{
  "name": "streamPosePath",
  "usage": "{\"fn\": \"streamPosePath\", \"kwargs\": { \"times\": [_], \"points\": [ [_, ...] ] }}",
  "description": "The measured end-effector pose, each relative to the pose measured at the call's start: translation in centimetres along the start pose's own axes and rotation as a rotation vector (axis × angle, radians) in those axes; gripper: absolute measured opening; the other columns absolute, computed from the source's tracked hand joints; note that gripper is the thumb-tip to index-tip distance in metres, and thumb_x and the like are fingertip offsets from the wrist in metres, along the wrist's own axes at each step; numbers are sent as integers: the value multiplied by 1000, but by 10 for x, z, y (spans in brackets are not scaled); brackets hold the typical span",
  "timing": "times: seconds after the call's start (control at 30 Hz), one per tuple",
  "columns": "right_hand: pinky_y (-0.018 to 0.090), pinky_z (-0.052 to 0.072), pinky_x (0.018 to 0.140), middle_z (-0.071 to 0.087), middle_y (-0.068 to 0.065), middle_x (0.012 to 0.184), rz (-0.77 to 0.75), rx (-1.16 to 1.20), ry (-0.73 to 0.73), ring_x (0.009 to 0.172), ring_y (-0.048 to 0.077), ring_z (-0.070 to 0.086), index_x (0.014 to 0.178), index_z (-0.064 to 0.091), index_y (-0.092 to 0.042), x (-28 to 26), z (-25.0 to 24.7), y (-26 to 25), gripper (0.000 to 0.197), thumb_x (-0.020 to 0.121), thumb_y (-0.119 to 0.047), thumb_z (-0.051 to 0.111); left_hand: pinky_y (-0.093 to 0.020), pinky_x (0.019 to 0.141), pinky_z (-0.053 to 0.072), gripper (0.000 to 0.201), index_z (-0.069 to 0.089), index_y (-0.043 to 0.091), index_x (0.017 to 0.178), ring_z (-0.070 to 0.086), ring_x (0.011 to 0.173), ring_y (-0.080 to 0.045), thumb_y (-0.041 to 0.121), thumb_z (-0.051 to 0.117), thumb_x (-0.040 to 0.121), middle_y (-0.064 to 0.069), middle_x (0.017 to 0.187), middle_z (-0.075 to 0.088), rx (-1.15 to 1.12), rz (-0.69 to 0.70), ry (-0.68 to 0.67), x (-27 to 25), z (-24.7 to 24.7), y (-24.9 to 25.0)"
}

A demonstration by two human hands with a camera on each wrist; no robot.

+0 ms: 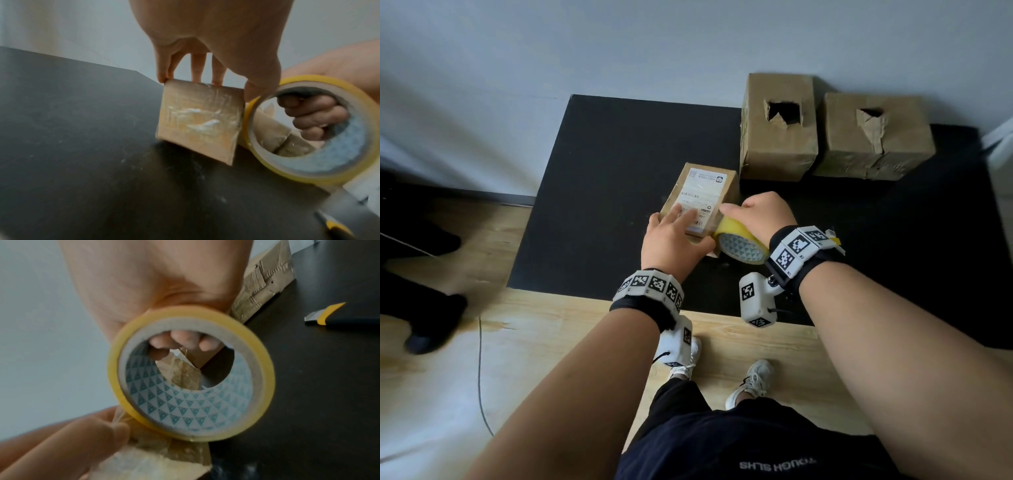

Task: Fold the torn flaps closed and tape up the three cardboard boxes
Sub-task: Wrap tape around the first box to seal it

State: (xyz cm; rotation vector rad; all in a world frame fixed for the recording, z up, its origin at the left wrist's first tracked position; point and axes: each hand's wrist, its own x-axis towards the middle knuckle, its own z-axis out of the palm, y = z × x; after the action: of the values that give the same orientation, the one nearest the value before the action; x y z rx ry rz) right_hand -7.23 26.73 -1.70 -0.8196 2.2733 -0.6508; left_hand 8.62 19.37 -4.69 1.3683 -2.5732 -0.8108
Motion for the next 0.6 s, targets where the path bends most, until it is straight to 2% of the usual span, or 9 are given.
{"fn": "streamPosePath", "kwargs": {
  "times": [0.1, 0.17, 0.23, 0.27, 0.33, 0.37, 0.43, 0.5, 0.6],
  "points": [
    [34, 50, 68, 67, 6, 70, 5, 166, -4, 70, 21, 64, 69, 69, -7, -5, -17, -9, 46, 84, -50, 69, -36, 108, 39, 59, 59, 36, 131, 45, 130, -16, 48, 68, 74, 11, 143, 51, -170, -60, -22, 3, -8, -1],
    [29, 47, 63, 68, 1, 72, 2, 303, -46, 69, 16, 64, 71, 69, -12, -8, -26, -16, 39, 83, -49, 72, -30, 99, 46, 52, 60, 36, 129, 56, 116, -11, 40, 68, 78, 11, 134, 58, -339, -142, -78, 4, -15, -5],
    [25, 45, 63, 69, -2, 79, -14, 325, -118, 74, 13, 65, 81, 72, -14, -10, -31, -24, 35, 83, -49, 72, -25, 91, 47, 48, 57, 36, 131, 59, 106, -10, 35, 65, 84, 8, 128, 61, -434, -188, -139, 7, -20, -10],
    [24, 45, 63, 69, -3, 82, -23, 308, -153, 76, 12, 64, 87, 72, -15, -10, -32, -27, 34, 84, -49, 71, -27, 92, 46, 48, 54, 36, 134, 58, 109, -12, 35, 62, 86, 4, 130, 60, -430, -187, -164, 10, -22, -11],
    [22, 44, 64, 67, -5, 84, -40, 269, -210, 78, 10, 63, 92, 71, -18, -11, -31, -34, 29, 86, -47, 69, -35, 105, 40, 51, 46, 35, 141, 49, 128, -20, 38, 55, 91, -4, 145, 48, -367, -164, -214, 14, -25, -13],
    [22, 44, 65, 67, -4, 85, -46, 260, -223, 79, 11, 62, 94, 71, -20, -11, -30, -35, 27, 87, -46, 68, -35, 109, 35, 51, 41, 32, 145, 41, 135, -22, 37, 50, 95, -5, 150, 41, -341, -142, -244, 14, -26, -12],
    [24, 45, 68, 67, -1, 88, -54, 248, -215, 81, 14, 62, 95, 72, -18, -11, -27, -39, 26, 88, -43, 67, -26, 104, 28, 49, 34, 24, 149, 36, 138, -20, 33, 41, 101, -2, 153, 35, -318, -92, -281, 14, -27, -10],
    [24, 46, 67, 68, -1, 85, -57, 241, -185, 80, 15, 63, 88, 72, -17, -11, -25, -42, 27, 87, -43, 68, -24, 105, 25, 48, 29, 20, 151, 30, 142, -20, 29, 35, 104, -2, 157, 28, -290, -67, -290, 13, -25, -9],
    [26, 46, 65, 68, -1, 80, -48, 216, -164, 77, 15, 64, 78, 70, -18, -10, -25, -45, 28, 86, -44, 69, -32, 117, 18, 51, 25, 19, 153, 20, 147, -20, 28, 32, 104, -5, 160, 20, -243, -62, -289, 12, -21, -7]
  ]
}}
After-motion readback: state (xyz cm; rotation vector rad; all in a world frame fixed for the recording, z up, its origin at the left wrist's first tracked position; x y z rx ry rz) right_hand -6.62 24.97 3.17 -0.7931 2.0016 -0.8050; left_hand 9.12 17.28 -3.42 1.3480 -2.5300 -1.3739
